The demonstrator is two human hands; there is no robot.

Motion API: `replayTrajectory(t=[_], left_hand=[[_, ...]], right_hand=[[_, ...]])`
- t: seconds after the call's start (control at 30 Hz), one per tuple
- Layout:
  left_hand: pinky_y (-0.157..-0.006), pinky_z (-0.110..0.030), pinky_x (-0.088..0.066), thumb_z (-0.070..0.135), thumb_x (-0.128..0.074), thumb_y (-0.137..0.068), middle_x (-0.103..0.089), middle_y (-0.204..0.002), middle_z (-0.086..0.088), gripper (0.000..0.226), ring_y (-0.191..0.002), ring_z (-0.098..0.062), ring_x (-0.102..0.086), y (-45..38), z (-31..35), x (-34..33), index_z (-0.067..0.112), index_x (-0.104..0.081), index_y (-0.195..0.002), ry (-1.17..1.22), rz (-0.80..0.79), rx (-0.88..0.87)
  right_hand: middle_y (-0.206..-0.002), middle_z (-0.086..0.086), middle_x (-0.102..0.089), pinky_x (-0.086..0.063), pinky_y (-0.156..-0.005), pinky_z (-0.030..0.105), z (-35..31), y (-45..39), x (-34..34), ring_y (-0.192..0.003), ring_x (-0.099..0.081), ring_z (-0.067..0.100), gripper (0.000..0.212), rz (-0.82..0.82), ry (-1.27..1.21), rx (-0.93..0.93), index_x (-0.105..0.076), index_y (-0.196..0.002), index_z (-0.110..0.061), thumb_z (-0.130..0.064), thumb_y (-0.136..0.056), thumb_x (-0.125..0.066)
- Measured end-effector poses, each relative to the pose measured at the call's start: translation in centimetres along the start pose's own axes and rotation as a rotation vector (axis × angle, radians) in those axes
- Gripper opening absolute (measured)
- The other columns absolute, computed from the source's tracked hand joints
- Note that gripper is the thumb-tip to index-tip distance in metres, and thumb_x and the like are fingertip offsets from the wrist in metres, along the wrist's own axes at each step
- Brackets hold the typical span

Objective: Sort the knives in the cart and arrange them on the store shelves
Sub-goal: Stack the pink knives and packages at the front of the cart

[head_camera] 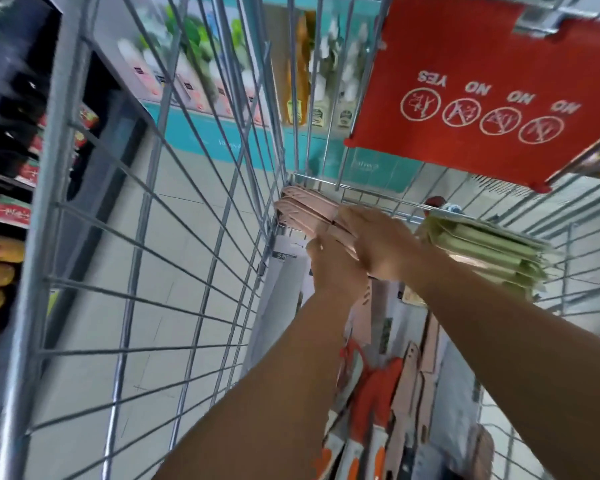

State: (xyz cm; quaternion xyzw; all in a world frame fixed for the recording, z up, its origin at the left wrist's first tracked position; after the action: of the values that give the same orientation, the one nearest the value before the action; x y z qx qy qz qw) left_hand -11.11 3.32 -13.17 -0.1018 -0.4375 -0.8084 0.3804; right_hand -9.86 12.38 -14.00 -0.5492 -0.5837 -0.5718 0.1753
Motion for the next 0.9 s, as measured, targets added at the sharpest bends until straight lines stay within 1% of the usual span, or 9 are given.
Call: replayTrajectory(t=[0.13, 0.2, 0.33, 0.43, 0.53, 0.6, 0.7, 0.77, 0.9], left_hand=[[-0.083, -0.030, -0.042, -0.007, -0.046, -0.085, -0.035, -0.134, -0.015, 0.072, -0.116, -0.031, -0.047, 0.0, -0.5, -0.2, 0.016, -0.020, -0.148, -0.153, -0.090, -0.123], [-0.077, -0.034, -0.044, -0.004, -0.045, -0.086, -0.047, -0.122, -0.017, 0.066, -0.107, -0.034, -0.054, 0.9, -1.0, -0.1, 0.019, -0.030, -0.145, -0.232, -0.078, -0.204], [-0.085, -0.044, -0.051, 0.003, -0.043, -0.086, -0.056, -0.118, -0.015, 0.054, -0.105, -0.033, -0.057, 3.1, -4.3, -0.2, 0.021, -0.046, -0.138, -0.308, -0.050, -0.239], [-0.083, -0.040, -0.050, 0.013, -0.048, -0.090, -0.059, -0.109, -0.015, 0.038, -0.103, -0.031, -0.056, 5.8, -6.1, -1.1, 0.017, -0.054, -0.127, -0.412, -0.064, -0.352], [-0.086, -0.039, -0.047, 0.022, -0.048, -0.093, -0.053, -0.111, -0.013, 0.036, -0.107, -0.030, -0.051, 8.7, -7.1, -2.8, 0.020, -0.053, -0.128, -0.491, -0.139, -0.411], [-0.093, -0.039, -0.045, 0.029, -0.053, -0.090, -0.044, -0.123, -0.011, 0.045, -0.114, -0.030, -0.046, 10.5, -7.7, -4.3, 0.026, -0.045, -0.135, -0.563, -0.215, -0.448], [-0.111, -0.038, -0.028, 0.037, -0.057, -0.088, -0.019, -0.150, -0.008, 0.065, -0.135, -0.031, -0.023, 12.5, -9.2, -6.0, 0.032, -0.027, -0.145, -0.814, -0.276, -0.556], [-0.115, -0.039, -0.020, 0.041, -0.050, -0.091, -0.010, -0.155, -0.008, 0.065, -0.140, -0.032, -0.013, 12.5, -10.2, -5.8, 0.033, -0.020, -0.148, -0.887, -0.244, -0.550], [-0.115, -0.043, -0.021, 0.038, -0.044, -0.096, -0.006, -0.156, -0.009, 0.065, -0.141, -0.033, -0.014, 12.3, -11.7, -4.0, 0.030, -0.009, -0.150, -0.919, -0.194, -0.451]], right_hand=[[-0.155, -0.003, -0.026, -0.028, -0.112, 0.043, 0.2, 2.1, 0.7, -0.140, -0.028, 0.024, 0.068, 0.069, -0.116, -0.033, -0.023, -0.149, -0.028, -0.010, -0.090, -0.052], [-0.156, -0.001, -0.024, -0.026, -0.114, 0.045, 0.4, 3.8, 0.8, -0.141, -0.026, 0.025, 0.061, 0.106, -0.145, -0.082, -0.022, -0.149, -0.024, -0.016, -0.094, -0.047], [-0.153, 0.007, -0.030, -0.031, -0.111, 0.039, -0.1, 7.5, -1.1, -0.136, -0.033, 0.028, 0.057, 0.148, -0.253, -0.149, -0.025, -0.148, -0.016, -0.016, -0.094, -0.044], [-0.148, 0.009, -0.037, -0.034, -0.107, 0.038, -0.5, 10.7, -3.6, -0.130, -0.039, 0.030, 0.059, 0.194, -0.356, -0.210, -0.028, -0.148, -0.016, -0.010, -0.092, -0.045], [-0.136, 0.010, -0.047, -0.037, -0.099, 0.036, -0.9, 14.3, -5.8, -0.121, -0.045, 0.033, 0.053, 0.254, -0.449, -0.305, -0.041, -0.140, -0.012, -0.006, -0.088, -0.048], [-0.137, 0.013, -0.047, -0.035, -0.104, 0.037, -1.2, 16.7, -7.5, -0.126, -0.043, 0.034, 0.048, 0.254, -0.491, -0.376, -0.045, -0.137, -0.007, -0.012, -0.089, -0.048], [-0.147, 0.015, -0.039, -0.033, -0.110, 0.044, -1.3, 19.7, -10.5, -0.136, -0.034, 0.035, 0.066, 0.226, -0.457, -0.492, -0.040, -0.142, -0.007, -0.031, -0.080, -0.038], [-0.148, 0.017, -0.037, -0.035, -0.108, 0.051, -1.7, 20.9, -12.6, -0.138, -0.033, 0.036, 0.070, 0.221, -0.413, -0.505, -0.041, -0.141, -0.005, -0.035, -0.078, -0.034], [-0.160, 0.006, -0.007, -0.014, -0.118, 0.048, -3.7, 22.3, -14.7, -0.147, -0.003, 0.027, 0.064, 0.104, -0.402, -0.515, -0.019, -0.151, -0.020, -0.039, -0.091, -0.022]])
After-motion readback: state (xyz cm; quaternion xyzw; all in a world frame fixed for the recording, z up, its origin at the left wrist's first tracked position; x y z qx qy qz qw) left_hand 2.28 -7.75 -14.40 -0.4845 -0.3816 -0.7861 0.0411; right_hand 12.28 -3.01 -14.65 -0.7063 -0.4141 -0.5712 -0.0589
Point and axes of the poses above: each hand's wrist, its own y-axis away from the middle knuckle, its own x-axis out of the back of the hand, z = x × y, the point moved 10 cm from there along -y, towards the middle knuckle
